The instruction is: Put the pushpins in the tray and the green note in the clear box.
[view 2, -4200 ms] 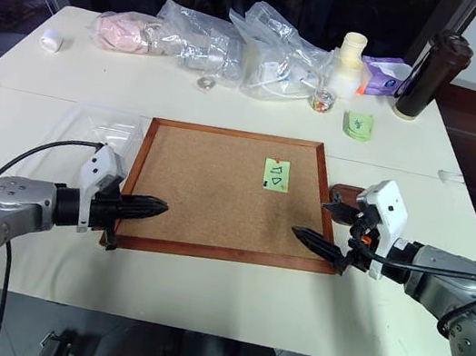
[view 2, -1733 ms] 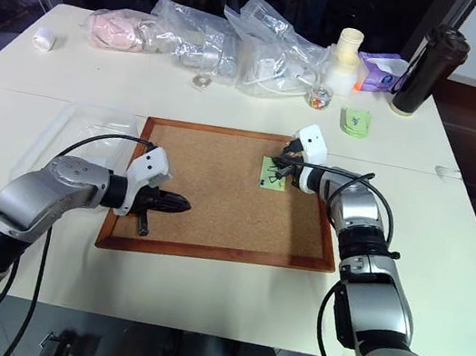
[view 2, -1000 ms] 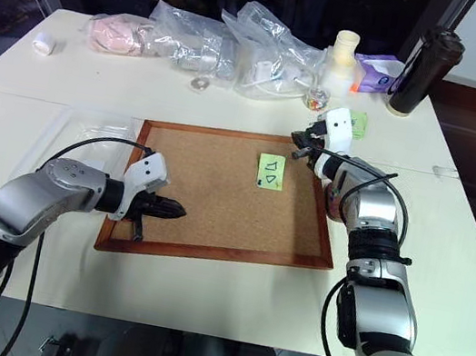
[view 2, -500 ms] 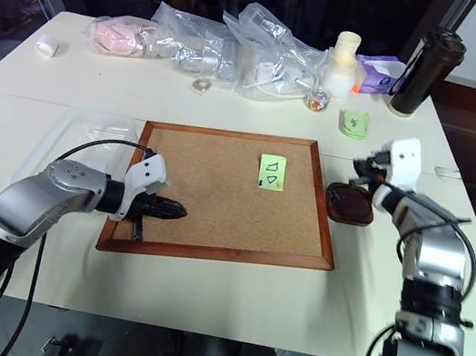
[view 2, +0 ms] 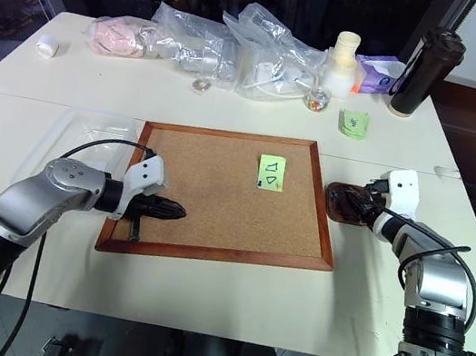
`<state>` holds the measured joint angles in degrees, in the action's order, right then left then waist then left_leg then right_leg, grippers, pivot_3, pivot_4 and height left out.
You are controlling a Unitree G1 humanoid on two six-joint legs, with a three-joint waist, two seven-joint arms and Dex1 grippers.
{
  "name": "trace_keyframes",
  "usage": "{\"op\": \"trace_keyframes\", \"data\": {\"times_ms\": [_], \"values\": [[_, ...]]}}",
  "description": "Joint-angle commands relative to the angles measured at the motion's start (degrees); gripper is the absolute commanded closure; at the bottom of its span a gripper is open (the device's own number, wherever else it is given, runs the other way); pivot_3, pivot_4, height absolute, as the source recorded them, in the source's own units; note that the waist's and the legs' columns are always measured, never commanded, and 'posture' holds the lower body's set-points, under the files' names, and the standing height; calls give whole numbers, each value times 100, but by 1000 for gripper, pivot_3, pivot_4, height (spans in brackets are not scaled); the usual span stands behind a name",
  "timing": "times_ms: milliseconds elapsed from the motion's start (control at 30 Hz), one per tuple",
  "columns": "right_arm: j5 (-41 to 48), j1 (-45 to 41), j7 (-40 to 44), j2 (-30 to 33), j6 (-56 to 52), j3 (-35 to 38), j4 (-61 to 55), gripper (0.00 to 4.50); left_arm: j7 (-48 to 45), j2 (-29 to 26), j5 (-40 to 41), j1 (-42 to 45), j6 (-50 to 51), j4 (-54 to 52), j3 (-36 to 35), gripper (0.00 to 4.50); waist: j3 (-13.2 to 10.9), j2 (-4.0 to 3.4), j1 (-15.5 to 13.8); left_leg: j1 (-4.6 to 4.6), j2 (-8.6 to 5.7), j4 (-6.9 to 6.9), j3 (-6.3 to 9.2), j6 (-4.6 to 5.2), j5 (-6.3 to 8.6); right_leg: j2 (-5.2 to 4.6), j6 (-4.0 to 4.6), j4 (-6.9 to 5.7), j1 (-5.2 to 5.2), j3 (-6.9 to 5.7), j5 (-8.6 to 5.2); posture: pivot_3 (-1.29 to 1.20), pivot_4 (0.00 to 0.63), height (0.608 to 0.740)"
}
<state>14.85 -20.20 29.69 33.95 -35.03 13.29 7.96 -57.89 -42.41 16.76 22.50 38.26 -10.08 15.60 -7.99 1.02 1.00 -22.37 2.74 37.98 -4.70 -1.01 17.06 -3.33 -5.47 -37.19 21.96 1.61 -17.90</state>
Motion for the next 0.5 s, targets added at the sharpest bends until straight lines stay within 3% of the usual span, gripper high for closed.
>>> {"op": "trace_keyframes", "data": {"times_ms": [33, 267, 500], "values": [[234, -18, -27, 19, -78, 267, -371, 130, -64, -21, -150, -158, 125, 185, 237, 4500, 0, 0, 0, 0, 0, 0, 0, 0, 0, 0, 0, 0, 0, 0, 0, 0, 150, 740], [908, -92, 200, -42, -368, 451, -1206, 130, -54, -22, -156, -168, 112, 234, 185, 4500, 0, 0, 0, 0, 2, 0, 2, 0, 0, 0, 0, -1, -1, 0, 0, 0, 150, 740], [737, -44, 657, -430, -86, -788, -1380, 130, -89, 18, -212, -102, 48, 334, 217, 4500, 4, 6, 1, 2, 2, 1, 5, 2, 1, 8, 0, -1, -2, 0, 0, 0, 150, 740]]}}
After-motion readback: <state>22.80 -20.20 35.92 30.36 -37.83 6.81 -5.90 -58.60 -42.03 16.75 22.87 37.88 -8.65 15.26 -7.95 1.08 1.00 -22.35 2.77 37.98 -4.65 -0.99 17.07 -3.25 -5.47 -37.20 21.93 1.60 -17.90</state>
